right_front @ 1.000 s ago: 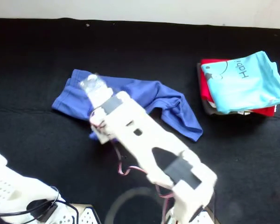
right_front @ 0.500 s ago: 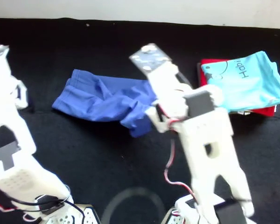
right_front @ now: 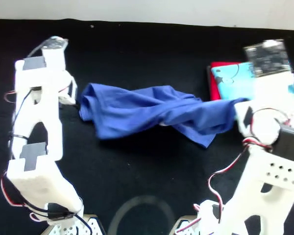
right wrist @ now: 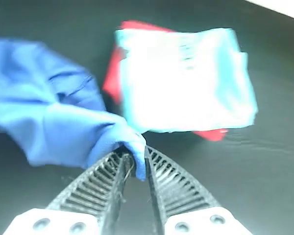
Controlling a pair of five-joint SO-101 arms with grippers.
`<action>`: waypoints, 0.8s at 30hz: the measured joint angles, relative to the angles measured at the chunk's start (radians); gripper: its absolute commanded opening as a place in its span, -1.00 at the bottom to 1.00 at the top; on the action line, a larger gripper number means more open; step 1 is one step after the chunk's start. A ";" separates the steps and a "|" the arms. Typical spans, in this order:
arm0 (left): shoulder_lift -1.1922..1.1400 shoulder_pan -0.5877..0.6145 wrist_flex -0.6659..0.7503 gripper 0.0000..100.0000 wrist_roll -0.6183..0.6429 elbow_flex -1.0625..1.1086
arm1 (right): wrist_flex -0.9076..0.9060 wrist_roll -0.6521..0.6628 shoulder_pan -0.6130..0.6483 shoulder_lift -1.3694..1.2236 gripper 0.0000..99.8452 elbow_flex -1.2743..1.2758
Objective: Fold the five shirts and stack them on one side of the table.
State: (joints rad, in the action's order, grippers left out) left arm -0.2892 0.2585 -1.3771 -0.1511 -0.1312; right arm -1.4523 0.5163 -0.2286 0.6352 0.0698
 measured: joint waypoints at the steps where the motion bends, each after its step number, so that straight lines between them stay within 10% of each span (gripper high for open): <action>1: 0.000 -0.020 0.000 -0.63 0.000 0.018 | 0.028 0.000 -0.003 0.000 -0.99 0.026; 16: 0.000 -0.339 -0.066 -0.63 0.002 0.218 | 0.146 -0.018 -0.002 -0.002 -0.99 0.210; 24: 0.000 -0.348 0.130 -0.65 -0.017 0.356 | 0.147 -0.025 -0.002 -0.002 -0.99 0.215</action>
State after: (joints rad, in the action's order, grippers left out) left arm -0.2892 -0.0898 -1.2467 -0.1680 0.2248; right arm -1.3050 0.4918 -0.2302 0.6337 0.2846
